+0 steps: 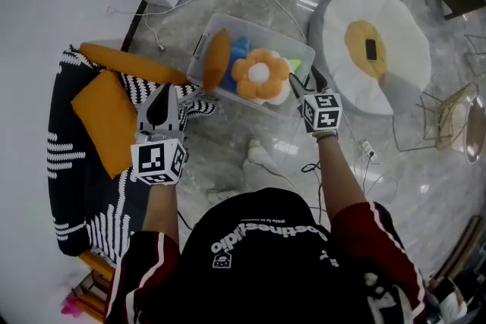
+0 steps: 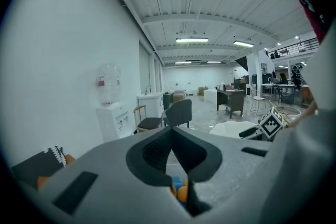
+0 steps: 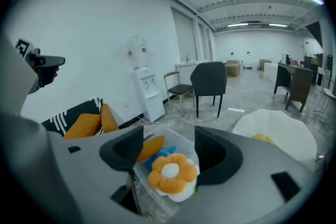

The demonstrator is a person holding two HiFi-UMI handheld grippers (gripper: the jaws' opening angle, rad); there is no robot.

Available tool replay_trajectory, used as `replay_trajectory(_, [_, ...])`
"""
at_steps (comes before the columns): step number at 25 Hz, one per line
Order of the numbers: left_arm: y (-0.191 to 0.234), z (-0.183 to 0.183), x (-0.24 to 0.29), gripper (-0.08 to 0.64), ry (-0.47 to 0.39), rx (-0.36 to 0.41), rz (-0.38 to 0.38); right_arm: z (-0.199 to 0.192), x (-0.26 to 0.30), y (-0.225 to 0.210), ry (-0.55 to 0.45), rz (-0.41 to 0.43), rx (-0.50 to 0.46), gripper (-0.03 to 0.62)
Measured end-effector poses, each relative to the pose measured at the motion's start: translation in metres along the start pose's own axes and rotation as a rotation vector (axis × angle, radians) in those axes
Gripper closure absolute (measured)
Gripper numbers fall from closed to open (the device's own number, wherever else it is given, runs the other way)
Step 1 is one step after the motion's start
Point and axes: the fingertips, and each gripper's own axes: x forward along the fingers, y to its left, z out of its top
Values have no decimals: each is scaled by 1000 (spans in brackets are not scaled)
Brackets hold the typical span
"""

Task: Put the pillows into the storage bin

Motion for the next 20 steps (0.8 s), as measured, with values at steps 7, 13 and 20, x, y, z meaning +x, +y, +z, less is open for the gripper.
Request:
replay_trajectory(7, [32, 10, -57, 557, -46, -18, 70, 19, -17, 43, -45, 21, -43, 278])
replay_trajectory(13, [72, 12, -125, 557, -88, -42, 159, 47, -25, 97, -83, 56, -73, 291])
replay_trajectory(20, [137, 0, -231, 557, -126, -92, 323, 68, -22, 199, -92, 168, -141, 291])
